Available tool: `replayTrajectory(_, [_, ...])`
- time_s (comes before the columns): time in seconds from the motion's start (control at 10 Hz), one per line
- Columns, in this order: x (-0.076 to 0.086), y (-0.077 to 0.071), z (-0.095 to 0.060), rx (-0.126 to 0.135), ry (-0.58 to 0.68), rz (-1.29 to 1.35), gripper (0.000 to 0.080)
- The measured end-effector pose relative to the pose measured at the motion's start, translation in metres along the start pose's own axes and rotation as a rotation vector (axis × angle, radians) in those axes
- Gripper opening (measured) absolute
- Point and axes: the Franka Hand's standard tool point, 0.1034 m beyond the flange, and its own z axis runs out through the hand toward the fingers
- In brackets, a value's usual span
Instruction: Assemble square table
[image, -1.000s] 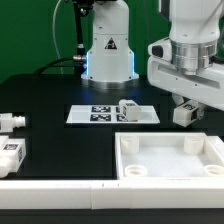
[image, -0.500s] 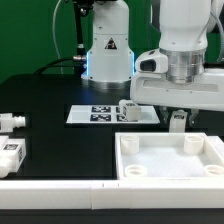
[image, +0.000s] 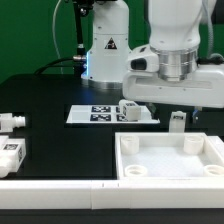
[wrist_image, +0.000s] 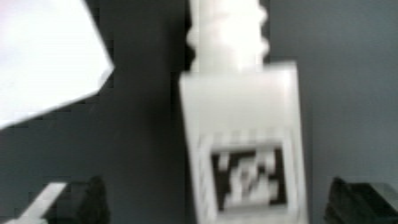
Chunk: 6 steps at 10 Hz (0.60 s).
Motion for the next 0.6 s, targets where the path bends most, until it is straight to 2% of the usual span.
replayTrajectory(0.1, [0.015, -0.001, -0.01, 0.015, -0.088, 0.025, 0.0641])
replayTrajectory(0.2, [0.025, -0.005, -0.014, 0.021, -0.137, 0.033, 0.0648])
replayTrajectory(0.4, [0.028, -0.015, -0.01, 0.01, -0.216, 0.022, 0.0649])
replayTrajectory(0.6, [0.023, -0.023, -0.006, -0.012, -0.254, -0.087, 0.0649])
